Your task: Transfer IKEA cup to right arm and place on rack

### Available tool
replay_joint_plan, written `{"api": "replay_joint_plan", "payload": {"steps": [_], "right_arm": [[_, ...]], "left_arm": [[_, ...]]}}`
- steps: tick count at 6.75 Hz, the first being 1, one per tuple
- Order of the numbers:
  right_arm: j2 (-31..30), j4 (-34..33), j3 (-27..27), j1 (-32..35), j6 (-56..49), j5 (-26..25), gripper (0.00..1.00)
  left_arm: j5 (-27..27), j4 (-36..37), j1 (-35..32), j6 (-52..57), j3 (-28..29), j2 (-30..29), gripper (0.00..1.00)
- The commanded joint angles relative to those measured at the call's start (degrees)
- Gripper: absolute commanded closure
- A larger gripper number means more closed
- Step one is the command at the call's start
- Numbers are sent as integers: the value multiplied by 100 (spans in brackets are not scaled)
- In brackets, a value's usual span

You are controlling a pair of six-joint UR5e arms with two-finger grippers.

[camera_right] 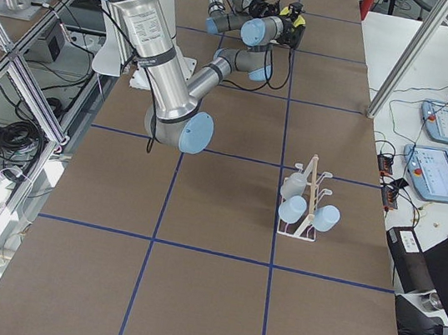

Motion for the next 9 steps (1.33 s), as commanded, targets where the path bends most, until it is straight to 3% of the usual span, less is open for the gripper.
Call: {"api": "replay_joint_plan", "payload": {"steps": [1,2,6,7,9], "right_arm": [[0,9,8,6,196,2,100],[0,9,8,6,188,2,100],[-9,9,0,381,205,133,100],[-61,0,-18,767,223,447,100],[-210,-26,-149,1366,49,888,100]], "left_arm": [[-16,-40,4,9,9,35,50],[2,-14,4,148,-70,-25,0],[-16,-13,-48,730,-184,61,0],[-24,13,-66,756,-341,192,0],[-86,144,-66,1867,-798,771,0]]}}
